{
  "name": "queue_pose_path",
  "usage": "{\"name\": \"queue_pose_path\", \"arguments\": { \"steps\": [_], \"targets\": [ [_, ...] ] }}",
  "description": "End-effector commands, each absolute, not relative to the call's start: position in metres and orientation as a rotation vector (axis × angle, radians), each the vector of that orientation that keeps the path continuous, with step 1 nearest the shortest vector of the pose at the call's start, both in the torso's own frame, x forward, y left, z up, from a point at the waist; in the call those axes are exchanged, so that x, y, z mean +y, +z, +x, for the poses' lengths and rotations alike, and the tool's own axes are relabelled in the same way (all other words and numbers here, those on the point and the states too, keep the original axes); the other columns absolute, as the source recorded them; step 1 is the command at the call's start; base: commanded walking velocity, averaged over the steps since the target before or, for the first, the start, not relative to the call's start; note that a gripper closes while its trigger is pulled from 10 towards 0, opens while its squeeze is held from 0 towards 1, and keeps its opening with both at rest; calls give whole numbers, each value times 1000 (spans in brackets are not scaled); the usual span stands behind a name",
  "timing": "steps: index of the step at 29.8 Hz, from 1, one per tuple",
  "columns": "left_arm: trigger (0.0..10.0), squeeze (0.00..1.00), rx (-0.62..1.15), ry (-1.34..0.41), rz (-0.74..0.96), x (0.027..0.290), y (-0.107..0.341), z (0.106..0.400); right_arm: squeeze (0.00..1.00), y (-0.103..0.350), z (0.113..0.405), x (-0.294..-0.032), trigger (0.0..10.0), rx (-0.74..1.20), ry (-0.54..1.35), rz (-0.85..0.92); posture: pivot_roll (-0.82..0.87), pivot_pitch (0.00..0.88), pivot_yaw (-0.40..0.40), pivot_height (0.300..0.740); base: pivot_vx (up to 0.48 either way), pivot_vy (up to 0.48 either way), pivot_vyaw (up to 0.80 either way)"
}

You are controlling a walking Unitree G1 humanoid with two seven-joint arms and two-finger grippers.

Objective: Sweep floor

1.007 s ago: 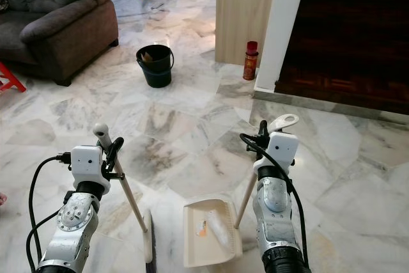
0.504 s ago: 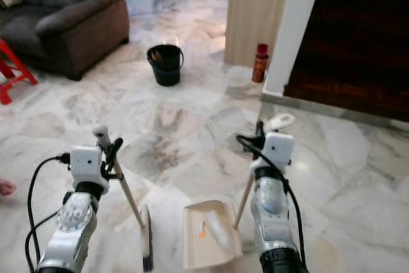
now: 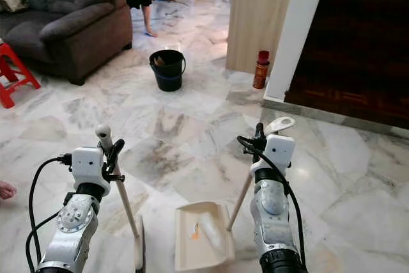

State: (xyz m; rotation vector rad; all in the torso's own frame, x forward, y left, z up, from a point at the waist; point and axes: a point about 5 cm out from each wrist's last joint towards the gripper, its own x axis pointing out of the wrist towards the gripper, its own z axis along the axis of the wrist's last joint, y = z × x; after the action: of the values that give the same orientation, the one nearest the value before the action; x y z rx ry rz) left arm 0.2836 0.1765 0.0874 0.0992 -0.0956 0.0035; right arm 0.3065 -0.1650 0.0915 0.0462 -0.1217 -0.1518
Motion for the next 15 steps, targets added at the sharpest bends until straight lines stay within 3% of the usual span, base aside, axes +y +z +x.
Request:
{"name": "queue_pose_path", "arguments": {
  "steps": [1,9,15],
  "targets": [
    [10000,0,-138,-6,107,175,98,287,0,105,311,-164,10000,-178,-143,46,100,0,43,740,304,0,0],
    [10000,0,-138,-1,109,175,98,287,0,105,311,-163,10000,-179,-140,37,101,0,41,740,328,0,0],
    [10000,0,-138,1,108,176,99,287,0,106,311,-161,10000,-181,-131,38,102,8,43,740,338,0,568]
  ]
}}
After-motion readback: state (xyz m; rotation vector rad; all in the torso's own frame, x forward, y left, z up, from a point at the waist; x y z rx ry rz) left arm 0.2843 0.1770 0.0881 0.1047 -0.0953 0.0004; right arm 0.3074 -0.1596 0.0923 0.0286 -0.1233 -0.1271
